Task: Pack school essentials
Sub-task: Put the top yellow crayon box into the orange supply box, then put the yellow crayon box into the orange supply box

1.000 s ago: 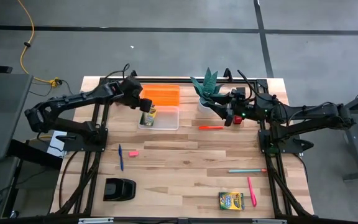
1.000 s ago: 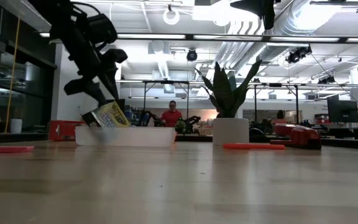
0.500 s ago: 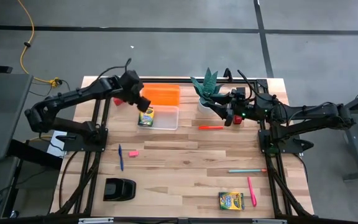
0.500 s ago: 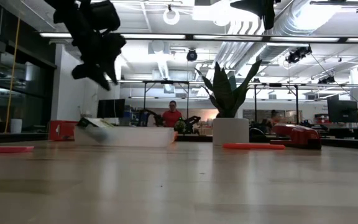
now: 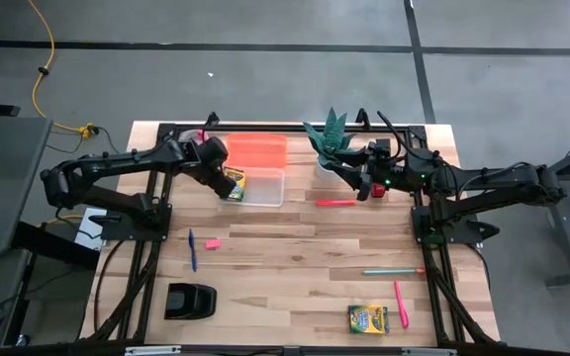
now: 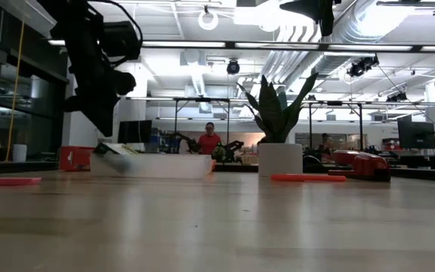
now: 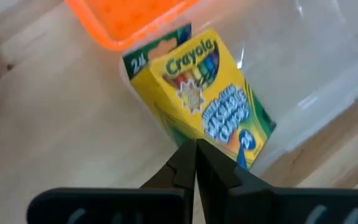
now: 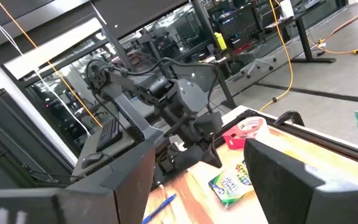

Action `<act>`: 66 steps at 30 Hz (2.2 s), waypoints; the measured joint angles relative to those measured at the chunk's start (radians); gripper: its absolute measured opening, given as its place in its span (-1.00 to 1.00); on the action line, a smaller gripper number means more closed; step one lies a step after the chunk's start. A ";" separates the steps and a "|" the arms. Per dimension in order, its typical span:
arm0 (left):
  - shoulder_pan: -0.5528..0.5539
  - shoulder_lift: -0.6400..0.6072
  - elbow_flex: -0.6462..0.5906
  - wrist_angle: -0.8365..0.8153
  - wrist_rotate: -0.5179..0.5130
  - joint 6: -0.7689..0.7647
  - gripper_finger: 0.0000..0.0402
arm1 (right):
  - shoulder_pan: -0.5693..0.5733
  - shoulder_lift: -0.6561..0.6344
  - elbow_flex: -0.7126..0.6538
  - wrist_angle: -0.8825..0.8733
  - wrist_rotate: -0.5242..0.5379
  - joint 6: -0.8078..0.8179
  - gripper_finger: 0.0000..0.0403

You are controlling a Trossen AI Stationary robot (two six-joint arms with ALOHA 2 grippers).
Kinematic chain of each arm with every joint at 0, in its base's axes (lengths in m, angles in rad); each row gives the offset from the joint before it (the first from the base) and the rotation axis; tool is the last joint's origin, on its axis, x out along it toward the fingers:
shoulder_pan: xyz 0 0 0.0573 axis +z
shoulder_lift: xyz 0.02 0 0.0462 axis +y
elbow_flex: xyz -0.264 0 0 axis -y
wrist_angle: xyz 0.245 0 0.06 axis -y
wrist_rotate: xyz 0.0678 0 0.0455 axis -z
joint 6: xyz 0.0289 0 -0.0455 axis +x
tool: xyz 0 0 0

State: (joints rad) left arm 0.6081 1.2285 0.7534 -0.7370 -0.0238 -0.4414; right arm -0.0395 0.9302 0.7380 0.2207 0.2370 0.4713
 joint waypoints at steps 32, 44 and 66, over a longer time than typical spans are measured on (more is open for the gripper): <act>0.005 -0.132 0.104 0.152 0.058 0.094 -1.00 | 0.000 0.000 0.000 0.000 0.000 -0.007 0.19; -0.223 -0.664 -0.079 0.814 0.147 0.160 -1.00 | 0.007 0.000 0.000 0.006 -0.006 -0.112 0.19; -0.304 -0.730 -0.148 0.857 0.121 0.235 -1.00 | 0.007 0.000 0.000 0.005 -0.058 -0.157 0.19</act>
State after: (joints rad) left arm 0.3038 0.4981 0.6056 0.1204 0.0972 -0.2068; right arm -0.0322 0.9306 0.7380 0.2253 0.1787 0.3141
